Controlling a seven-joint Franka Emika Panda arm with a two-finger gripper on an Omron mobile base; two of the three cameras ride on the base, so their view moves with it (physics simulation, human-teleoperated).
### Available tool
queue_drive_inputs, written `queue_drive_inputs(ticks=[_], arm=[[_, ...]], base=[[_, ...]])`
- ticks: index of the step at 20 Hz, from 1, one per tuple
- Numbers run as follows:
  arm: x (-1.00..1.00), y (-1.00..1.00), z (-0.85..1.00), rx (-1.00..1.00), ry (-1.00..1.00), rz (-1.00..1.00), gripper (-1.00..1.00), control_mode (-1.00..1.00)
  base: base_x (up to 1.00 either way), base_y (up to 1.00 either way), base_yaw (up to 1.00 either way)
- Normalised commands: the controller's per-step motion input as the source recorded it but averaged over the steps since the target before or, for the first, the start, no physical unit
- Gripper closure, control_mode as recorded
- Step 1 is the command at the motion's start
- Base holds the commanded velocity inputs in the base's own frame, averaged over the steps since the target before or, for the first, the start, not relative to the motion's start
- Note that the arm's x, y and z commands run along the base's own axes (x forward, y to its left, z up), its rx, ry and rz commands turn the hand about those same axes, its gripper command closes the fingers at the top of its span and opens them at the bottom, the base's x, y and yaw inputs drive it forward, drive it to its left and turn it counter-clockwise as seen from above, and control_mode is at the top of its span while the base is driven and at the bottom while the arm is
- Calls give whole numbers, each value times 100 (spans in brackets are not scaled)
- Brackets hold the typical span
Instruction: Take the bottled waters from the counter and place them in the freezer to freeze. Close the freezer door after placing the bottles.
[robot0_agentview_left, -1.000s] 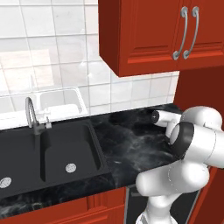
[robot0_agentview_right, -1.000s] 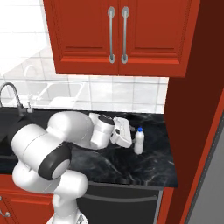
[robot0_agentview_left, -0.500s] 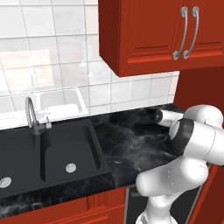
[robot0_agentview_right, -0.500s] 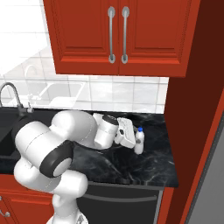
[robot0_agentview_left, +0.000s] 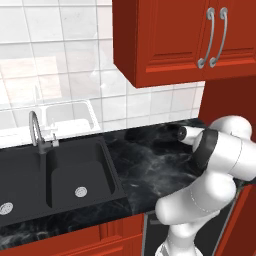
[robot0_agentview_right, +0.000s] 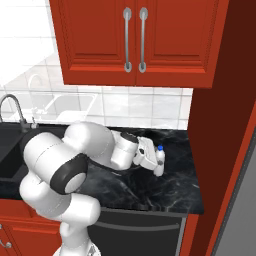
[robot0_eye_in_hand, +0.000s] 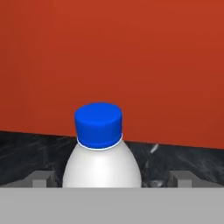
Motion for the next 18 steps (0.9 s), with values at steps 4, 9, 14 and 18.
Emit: queue_drive_inputs(ticks=[4,9,14,18], arm=[[14,0,-10,0,10,0,-100,-100],[2,0,0,0,1,0,100,-100],[0,0,0,0,0,0,100,-100],[-12,0,14,0,-1,0,100,-100]], base=[[0,0,0],[0,0,0],[0,0,0],[0,0,0]])
